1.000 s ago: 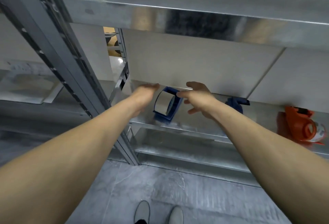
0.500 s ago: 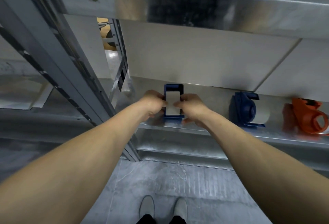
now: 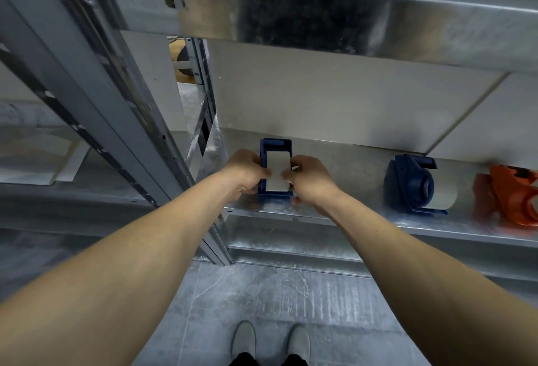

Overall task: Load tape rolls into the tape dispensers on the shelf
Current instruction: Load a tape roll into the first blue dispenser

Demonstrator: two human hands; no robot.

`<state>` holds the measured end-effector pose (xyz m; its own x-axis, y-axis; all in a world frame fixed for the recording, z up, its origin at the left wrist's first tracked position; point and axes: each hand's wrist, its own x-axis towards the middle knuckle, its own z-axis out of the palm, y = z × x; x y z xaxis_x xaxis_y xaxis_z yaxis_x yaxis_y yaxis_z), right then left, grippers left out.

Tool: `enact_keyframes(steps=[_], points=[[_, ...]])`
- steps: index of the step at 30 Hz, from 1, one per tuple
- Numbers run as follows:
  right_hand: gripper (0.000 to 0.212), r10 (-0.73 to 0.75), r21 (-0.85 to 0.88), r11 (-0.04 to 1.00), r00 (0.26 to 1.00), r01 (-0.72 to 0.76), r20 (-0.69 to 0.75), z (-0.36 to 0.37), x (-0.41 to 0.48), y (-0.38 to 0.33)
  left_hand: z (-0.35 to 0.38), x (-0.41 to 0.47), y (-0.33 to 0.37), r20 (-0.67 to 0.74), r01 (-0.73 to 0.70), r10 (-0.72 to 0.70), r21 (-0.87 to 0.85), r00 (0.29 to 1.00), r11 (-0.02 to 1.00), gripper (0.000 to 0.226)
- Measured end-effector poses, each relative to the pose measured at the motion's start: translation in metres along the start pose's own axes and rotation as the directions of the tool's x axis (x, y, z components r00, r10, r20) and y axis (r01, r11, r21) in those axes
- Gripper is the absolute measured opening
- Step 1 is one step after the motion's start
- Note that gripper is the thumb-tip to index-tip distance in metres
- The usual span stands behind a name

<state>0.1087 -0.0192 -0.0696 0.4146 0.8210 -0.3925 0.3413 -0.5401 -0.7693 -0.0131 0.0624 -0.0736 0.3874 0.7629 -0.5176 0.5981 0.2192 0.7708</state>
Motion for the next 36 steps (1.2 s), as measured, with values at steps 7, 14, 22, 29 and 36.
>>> enact_keyframes(steps=[7, 14, 22, 29, 36], points=[[0.013, 0.020, -0.033, 0.999, 1.000, -0.020, 0.006, -0.007, 0.001, -0.001, -0.001, 0.007, -0.002, 0.021, 0.009, -0.008, -0.040, 1.000, 0.999, 0.020], [0.014, 0.029, -0.024, 0.999, 0.999, -0.029, 0.016, -0.010, 0.001, 0.001, -0.001, 0.008, -0.001, 0.028, 0.013, -0.012, -0.047, 1.000, 0.999, 0.021], [0.025, -0.081, -0.016, 0.996, 0.993, 0.082, 0.081, -0.001, 0.005, 0.008, -0.001, 0.006, -0.002, 0.027, -0.010, 0.012, -0.089, 1.000, 0.996, 0.010], [0.050, -0.051, -0.198, 0.978, 0.995, 0.066, 0.081, 0.007, 0.013, 0.025, -0.009, 0.004, 0.011, 0.054, -0.024, 0.028, -0.063, 0.998, 0.998, 0.009], [0.072, -0.014, -0.298, 0.954, 0.997, 0.037, 0.081, 0.013, 0.007, 0.032, -0.030, 0.003, 0.043, 0.087, 0.079, -0.057, -0.278, 0.995, 0.957, 0.016]])
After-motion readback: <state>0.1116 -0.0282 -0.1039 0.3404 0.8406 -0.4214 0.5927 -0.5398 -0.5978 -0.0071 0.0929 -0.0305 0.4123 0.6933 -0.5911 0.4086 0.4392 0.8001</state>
